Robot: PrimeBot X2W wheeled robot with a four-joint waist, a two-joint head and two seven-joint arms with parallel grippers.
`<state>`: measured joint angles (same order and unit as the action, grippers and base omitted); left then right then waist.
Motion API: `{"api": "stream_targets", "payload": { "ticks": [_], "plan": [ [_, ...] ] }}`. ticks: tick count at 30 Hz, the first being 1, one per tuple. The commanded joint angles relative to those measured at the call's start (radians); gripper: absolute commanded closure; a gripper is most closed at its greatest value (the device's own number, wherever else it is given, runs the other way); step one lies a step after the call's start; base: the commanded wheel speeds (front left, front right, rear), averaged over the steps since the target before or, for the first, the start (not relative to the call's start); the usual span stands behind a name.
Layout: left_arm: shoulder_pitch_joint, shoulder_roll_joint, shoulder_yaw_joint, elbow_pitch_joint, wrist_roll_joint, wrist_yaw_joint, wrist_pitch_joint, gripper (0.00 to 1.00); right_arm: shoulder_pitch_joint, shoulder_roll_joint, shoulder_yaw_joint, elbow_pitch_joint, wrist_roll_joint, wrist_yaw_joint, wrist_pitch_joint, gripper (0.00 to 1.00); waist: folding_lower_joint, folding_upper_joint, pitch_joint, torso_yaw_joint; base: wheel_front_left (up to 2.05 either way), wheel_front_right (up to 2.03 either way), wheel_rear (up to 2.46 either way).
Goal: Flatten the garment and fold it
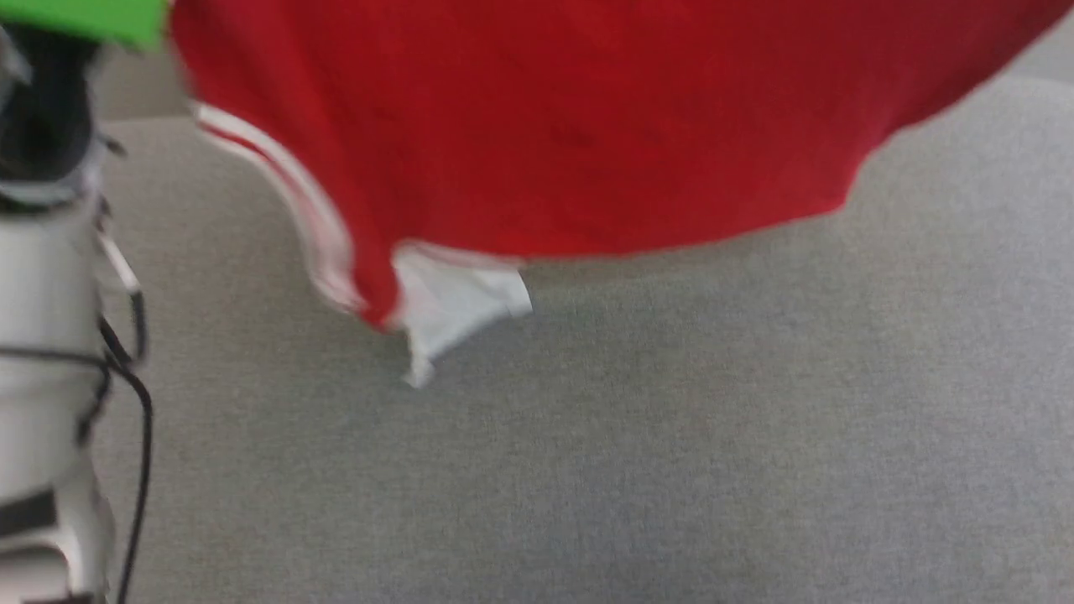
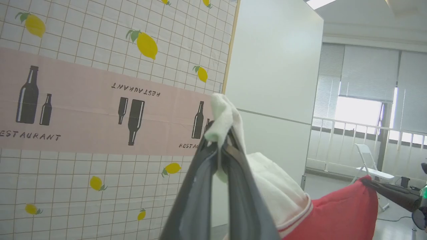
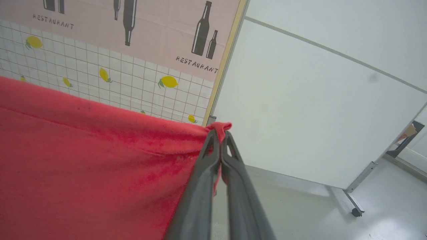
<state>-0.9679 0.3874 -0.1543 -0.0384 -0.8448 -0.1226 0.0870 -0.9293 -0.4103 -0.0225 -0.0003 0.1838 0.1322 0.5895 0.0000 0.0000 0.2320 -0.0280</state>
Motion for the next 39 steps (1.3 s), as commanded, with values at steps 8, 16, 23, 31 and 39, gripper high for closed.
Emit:
{"api": "stream_targets", "payload": {
  "ticks": [8,16,23,31,39],
  "plan": [
    [-0.321,0.028,0.036,0.205,0.09,0.044,-0.054,1.0,-0.312,0.082,-0.009,0.193,-0.101,-0.002,-0.113,1.0,0.0,0.0,0.266,-0.059,0.0,0.0,0.0],
    [-0.491,0.025,0.054,0.291,0.141,0.04,-0.19,1.0,-0.464,0.139,-0.05,0.277,-0.191,-0.002,-0.295,1.0,0.0,0.0,0.341,-0.061,0.0,0.0,0.0],
    [-0.352,0.046,-0.014,0.359,0.107,0.001,-0.194,1.0,-0.338,0.139,-0.016,0.32,-0.152,-0.002,-0.353,1.0,0.0,0.0,0.311,-0.036,0.0,0.0,0.0],
    [0.004,0.119,-0.183,0.345,0.026,-0.008,-0.158,1.0,0.027,0.138,0.02,0.304,-0.012,-0.002,-0.33,1.0,0.0,0.0,0.195,-0.004,0.0,0.0,0.0],
    [0.426,0.163,-0.308,0.279,-0.092,-0.008,-0.117,1.0,0.43,0.158,0.003,0.195,0.055,-0.002,-0.26,1.0,0.0,0.0,0.063,0.022,0.0,0.0,0.0]
  ]
}}
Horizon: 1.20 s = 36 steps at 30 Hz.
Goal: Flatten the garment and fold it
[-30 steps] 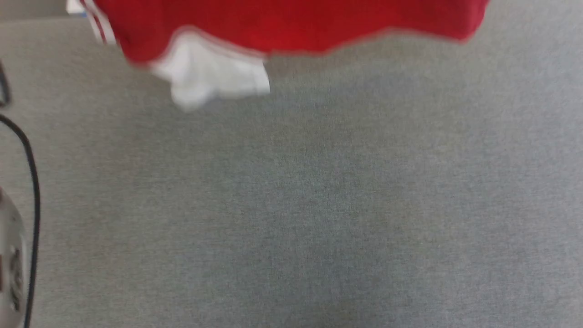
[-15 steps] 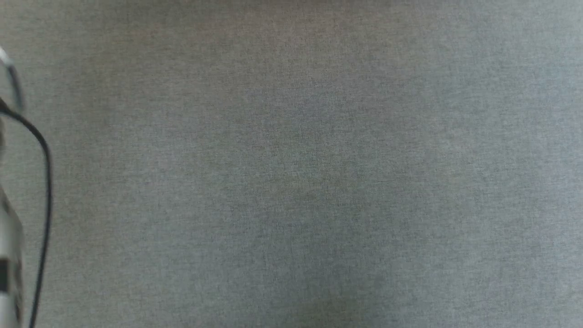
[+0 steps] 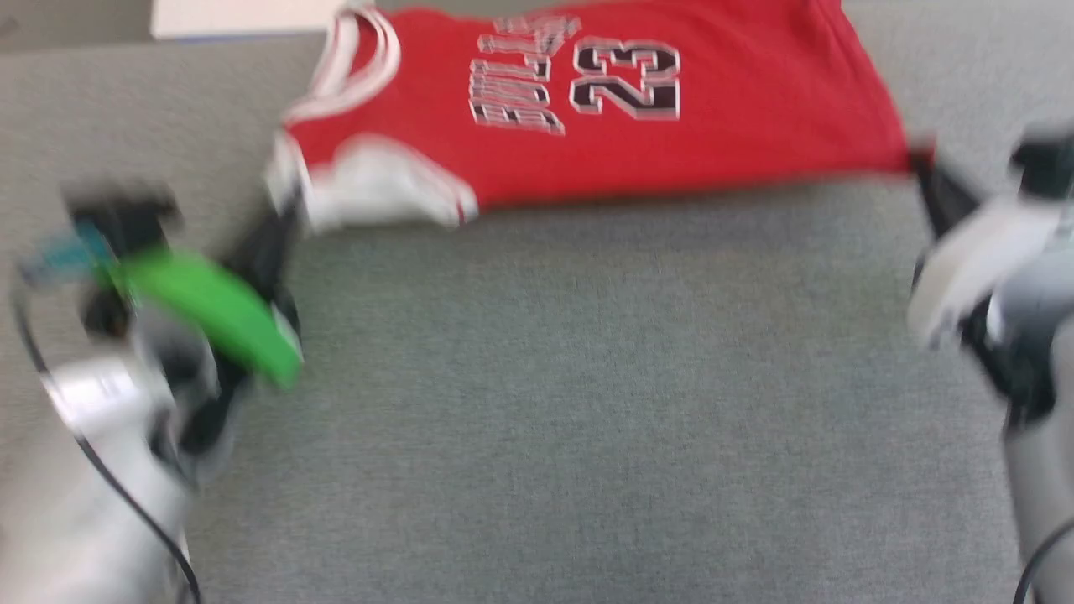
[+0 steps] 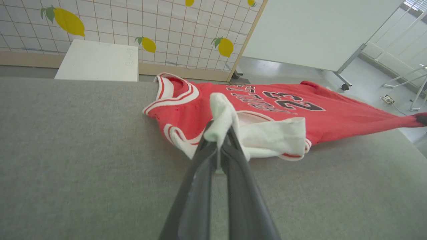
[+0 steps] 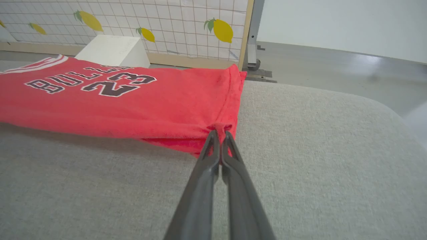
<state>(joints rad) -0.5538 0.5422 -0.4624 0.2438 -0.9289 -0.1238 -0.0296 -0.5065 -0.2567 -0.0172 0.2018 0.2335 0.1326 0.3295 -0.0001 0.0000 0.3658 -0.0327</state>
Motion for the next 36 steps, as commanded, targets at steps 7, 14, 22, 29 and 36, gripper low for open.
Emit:
{"api": "stream_targets", "payload": {
  "ticks": [7,14,22,29,36],
  "plan": [
    [0.29,0.004,-0.064,-0.053,-0.074,0.026,0.04,1.0,0.295,0.042,-0.046,-0.086,-0.013,-0.002,0.051,1.0,0.0001,0.0,-0.152,0.048,0.0,0.0,0.0],
    [0.477,0.01,-0.099,-0.093,-0.116,0.096,0.073,1.0,0.463,0.086,-0.084,-0.122,-0.039,-0.002,0.113,1.0,0.0001,0.0,-0.208,0.055,0.0,0.0,0.0],
    [0.649,0.036,-0.121,-0.169,-0.176,0.18,0.135,1.0,0.6,0.1,-0.129,-0.147,-0.056,-0.002,0.197,1.0,0.0001,0.0,-0.244,0.062,0.0,0.0,0.0],
    [0.691,0.043,-0.134,-0.238,-0.106,0.208,0.061,1.0,0.665,0.118,-0.146,-0.154,-0.035,-0.002,0.131,1.0,0.0001,0.0,-0.256,0.07,0.0,0.0,0.0],
    [0.607,-0.015,-0.138,-0.219,0.082,0.226,-0.153,1.0,0.671,0.14,-0.116,-0.138,-0.031,-0.002,-0.106,1.0,0.0001,0.0,-0.255,0.068,0.0,0.0,0.0]
  ]
}}
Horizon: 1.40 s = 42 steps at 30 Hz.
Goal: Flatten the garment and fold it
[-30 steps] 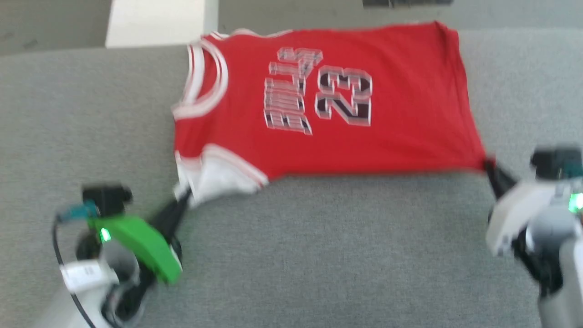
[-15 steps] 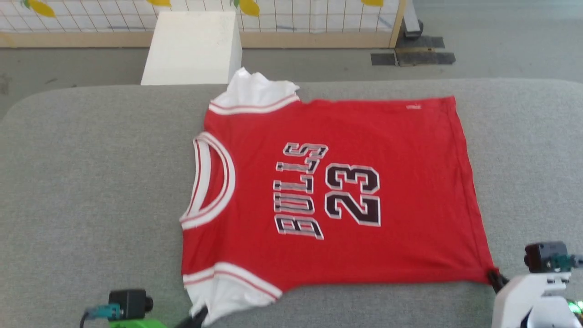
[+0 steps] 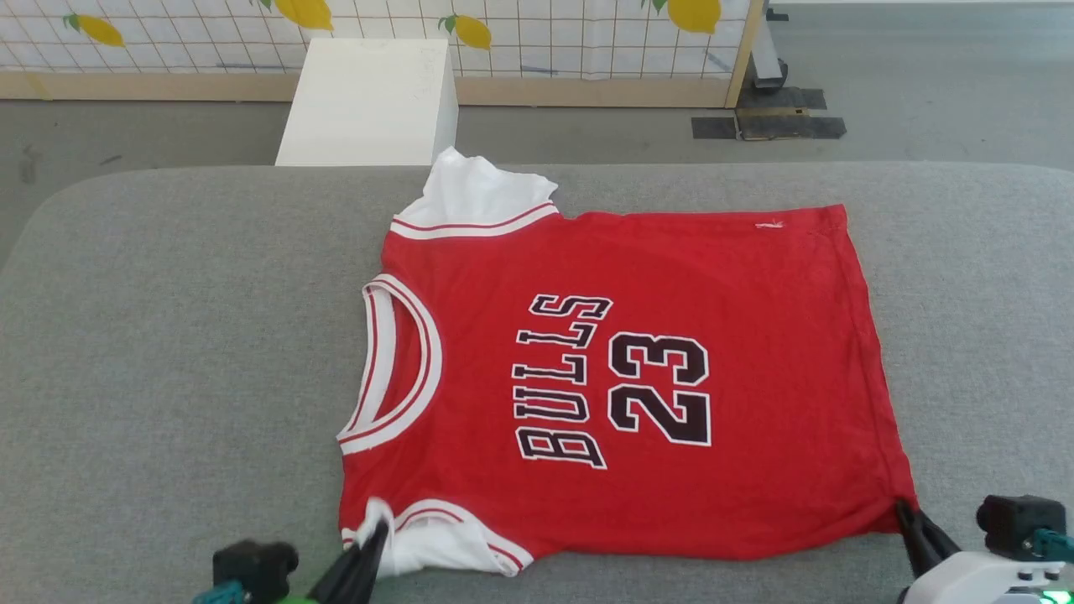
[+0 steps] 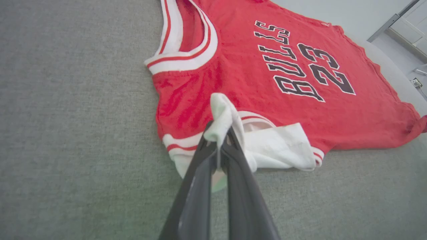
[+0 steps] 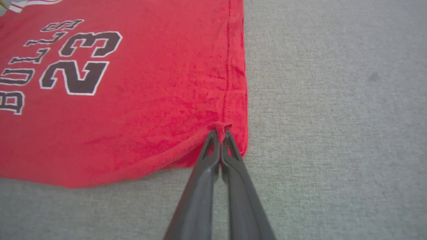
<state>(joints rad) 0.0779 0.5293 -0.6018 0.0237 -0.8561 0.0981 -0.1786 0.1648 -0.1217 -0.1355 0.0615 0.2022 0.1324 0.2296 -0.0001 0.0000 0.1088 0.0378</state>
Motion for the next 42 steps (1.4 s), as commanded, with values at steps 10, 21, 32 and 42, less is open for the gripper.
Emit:
{"api": "stream_targets", "payload": {
  "ticks": [10,21,32,42],
  "plan": [
    [-0.237,-0.044,0.016,0.062,0.125,-0.013,-0.055,1.0,-0.14,-0.013,0.043,0.028,-0.037,-0.002,-0.09,1.0,0.0001,0.0,0.047,-0.036,0.0,0.0,0.0],
    [-0.498,-0.034,0.054,0.173,0.112,-0.074,0.023,1.0,-0.394,-0.081,0.087,0.111,-0.033,-0.002,0.05,1.0,0.0001,0.0,0.215,-0.063,0.0,0.0,0.0],
    [-0.628,-0.024,0.057,0.339,0.035,-0.088,0.225,1.0,-0.536,-0.09,0.089,0.185,-0.005,-0.002,0.26,1.0,0.0001,0.0,0.295,-0.062,0.0,0.0,0.0],
    [-0.623,-0.034,0.07,0.362,-0.043,-0.011,0.382,0.0,-0.542,-0.079,0.065,0.158,0.055,-0.002,0.45,0.0,0.0001,0.0,0.265,-0.047,0.0,0.0,0.0]
  ]
}}
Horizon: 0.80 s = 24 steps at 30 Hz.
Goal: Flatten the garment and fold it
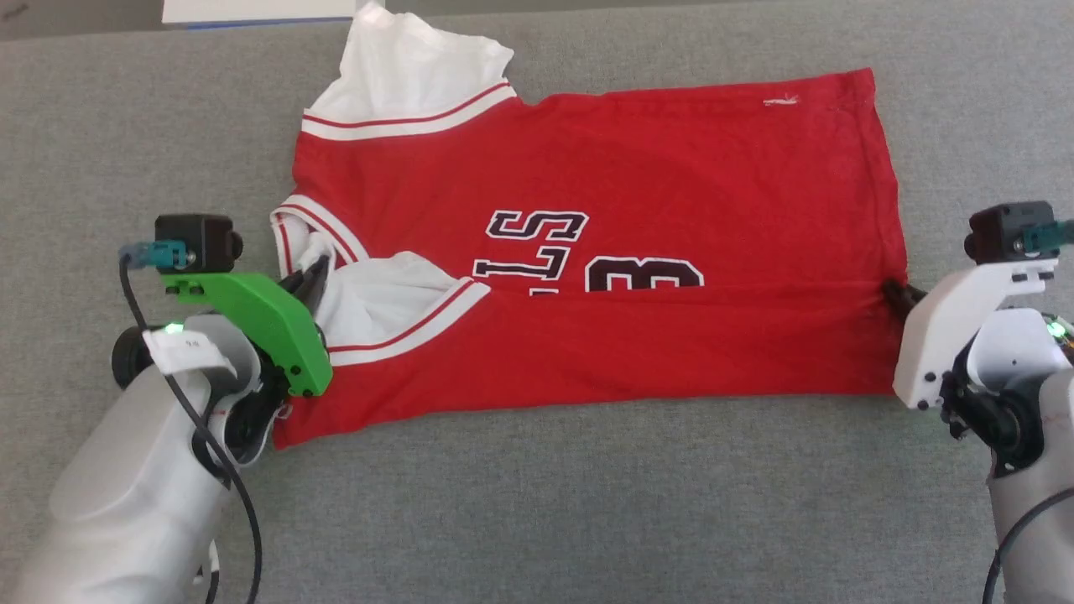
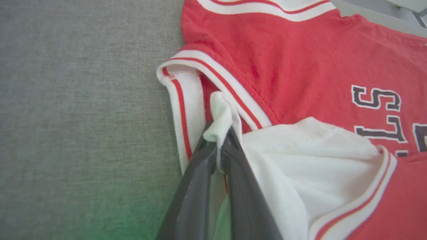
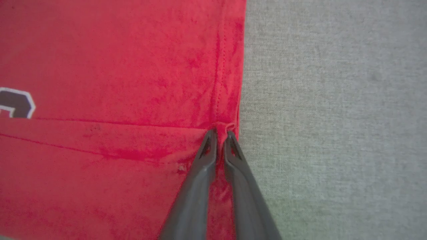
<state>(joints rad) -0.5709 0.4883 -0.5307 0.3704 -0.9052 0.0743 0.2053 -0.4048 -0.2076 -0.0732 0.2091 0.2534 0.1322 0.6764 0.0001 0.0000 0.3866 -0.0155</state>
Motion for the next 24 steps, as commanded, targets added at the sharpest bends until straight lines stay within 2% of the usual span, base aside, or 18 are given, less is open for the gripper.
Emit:
{"api": "stream_targets", "payload": {
  "ticks": [1,6,11,18,24],
  "plan": [
    [0.03,0.01,0.002,0.008,0.023,0.022,-0.035,0.0,0.035,0.01,-0.003,0.0,0.007,-0.002,-0.011,0.0,-0.0001,0.0,-0.022,0.009,0.0,0.0,0.0],
    [0.088,0.012,0.025,-0.029,0.112,0.079,-0.253,0.0,0.102,0.041,-0.036,-0.065,0.0,-0.002,-0.145,0.0,-0.0001,0.0,-0.081,0.02,0.0,0.0,0.0],
    [0.195,-0.006,0.045,-0.088,0.145,0.137,-0.402,0.0,0.191,0.083,-0.057,-0.117,-0.028,-0.002,-0.332,0.0,-0.0001,0.0,-0.14,0.024,0.0,0.0,0.0],
    [0.348,-0.026,0.03,-0.176,0.165,0.184,-0.443,0.0,0.301,0.138,-0.067,-0.153,-0.056,-0.002,-0.599,0.0,-0.0001,0.0,-0.182,0.028,0.0,0.0,0.0],
    [0.425,-0.032,0.019,-0.202,0.149,0.233,-0.409,0.0,0.35,0.153,-0.042,-0.155,-0.081,-0.002,-0.781,0.0,-0.0001,0.0,-0.196,0.016,0.0,0.0,0.0]
  ]
}}
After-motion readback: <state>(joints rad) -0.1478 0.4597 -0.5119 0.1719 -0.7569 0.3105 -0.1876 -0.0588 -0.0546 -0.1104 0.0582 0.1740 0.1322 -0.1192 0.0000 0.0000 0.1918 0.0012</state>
